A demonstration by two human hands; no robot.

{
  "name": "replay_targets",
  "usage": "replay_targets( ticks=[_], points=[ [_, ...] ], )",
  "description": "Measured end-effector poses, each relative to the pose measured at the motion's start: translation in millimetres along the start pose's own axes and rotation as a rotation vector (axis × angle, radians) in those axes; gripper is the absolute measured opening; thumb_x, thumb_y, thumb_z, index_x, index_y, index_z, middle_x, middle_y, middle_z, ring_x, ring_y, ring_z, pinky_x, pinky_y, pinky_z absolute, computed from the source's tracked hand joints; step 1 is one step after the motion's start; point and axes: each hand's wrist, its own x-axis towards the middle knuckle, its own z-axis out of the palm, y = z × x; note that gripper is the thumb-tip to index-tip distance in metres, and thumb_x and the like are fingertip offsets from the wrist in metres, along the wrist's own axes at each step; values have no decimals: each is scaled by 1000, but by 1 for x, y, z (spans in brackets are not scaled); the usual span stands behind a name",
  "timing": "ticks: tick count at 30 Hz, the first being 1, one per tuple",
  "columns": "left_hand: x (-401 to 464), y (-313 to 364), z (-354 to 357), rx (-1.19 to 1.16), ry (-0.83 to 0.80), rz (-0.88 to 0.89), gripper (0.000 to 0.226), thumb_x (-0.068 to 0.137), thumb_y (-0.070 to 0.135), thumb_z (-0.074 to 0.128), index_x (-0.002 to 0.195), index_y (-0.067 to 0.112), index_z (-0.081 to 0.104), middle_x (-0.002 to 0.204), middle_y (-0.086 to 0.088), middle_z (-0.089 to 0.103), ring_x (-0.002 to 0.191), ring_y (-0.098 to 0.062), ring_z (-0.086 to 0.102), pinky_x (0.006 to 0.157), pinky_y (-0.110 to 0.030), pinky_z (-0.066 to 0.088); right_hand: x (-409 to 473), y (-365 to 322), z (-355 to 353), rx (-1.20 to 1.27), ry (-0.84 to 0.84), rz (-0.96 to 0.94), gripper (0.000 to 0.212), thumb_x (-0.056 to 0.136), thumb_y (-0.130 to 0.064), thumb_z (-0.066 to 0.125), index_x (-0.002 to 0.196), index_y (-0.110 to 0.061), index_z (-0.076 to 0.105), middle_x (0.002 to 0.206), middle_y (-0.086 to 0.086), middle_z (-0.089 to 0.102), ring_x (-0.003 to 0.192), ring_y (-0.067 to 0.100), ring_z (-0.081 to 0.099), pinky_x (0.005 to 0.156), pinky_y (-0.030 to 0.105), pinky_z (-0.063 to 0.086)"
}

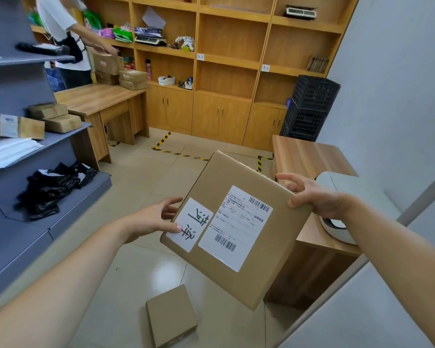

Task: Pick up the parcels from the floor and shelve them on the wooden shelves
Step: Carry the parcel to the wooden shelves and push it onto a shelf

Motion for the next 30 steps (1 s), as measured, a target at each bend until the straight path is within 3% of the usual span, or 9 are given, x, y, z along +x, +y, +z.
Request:
replay_targets(
  ticks=[4,9,15,17,19,20,24,27,30],
  points=[
    [-8,-4,-7,-44,-33,5,97,51,36,79,135,37,31,118,-5,59,108,-18,58,93,-31,45,3,-10,4,-42,-24,-8,97,47,-24,75,136,-24,36,125,13,56,108,31,60,76,31,54],
    [-13,-13,-14,-149,26,36,93,50,33,77,132,33,33,117,-13,53,106,-25,60,88,-35,52,11,-15,11,24,36,-55,89,51,-27,76,134,-24,42,126,9,59,110,30,59,80,35,52],
    [-9,-23,-20,-273,183,60,85,53,27,76,129,31,37,118,-18,50,101,-30,61,72,-31,52,28,-8,56,168,544,-178,81,78,-19,72,144,-29,26,149,2,33,130,23,39,103,45,42],
    [-5,-28,-20,-320,234,65,87,47,34,76,127,33,40,119,-18,50,100,-30,60,71,-30,50,29,0,79,205,633,-223,84,79,-20,71,145,-30,20,142,-4,35,124,18,43,96,41,45],
    [0,-32,-20,-360,274,71,86,45,36,75,124,36,42,119,-18,49,97,-30,60,72,-31,50,32,14,103,200,634,-236,84,80,-17,70,145,-30,18,131,-8,39,111,11,47,85,32,46],
    [3,-33,-20,-381,288,73,84,46,36,75,123,37,43,119,-18,50,96,-30,60,72,-32,50,35,23,114,180,626,-219,88,79,-19,71,145,-31,15,134,-8,38,114,11,46,87,32,45],
    [25,-33,-18,-473,358,86,71,58,25,72,123,33,44,120,-21,52,90,-26,61,67,-31,50,52,48,142,119,637,-156,112,61,-47,75,143,-44,-1,156,-5,14,141,16,22,112,50,31],
    [46,-30,-15,-545,414,86,69,60,24,70,123,26,43,120,-20,55,88,-24,62,65,-31,50,63,54,148,55,654,-221,107,71,-31,77,145,-41,0,154,-9,13,140,8,16,115,40,20],
    [70,-26,-13,-564,451,101,68,63,26,70,124,25,40,119,-15,54,91,-21,63,66,-30,51,80,58,136,-17,673,-273,101,73,-27,76,144,-42,6,149,-15,15,134,1,17,111,34,22]
  ],
)
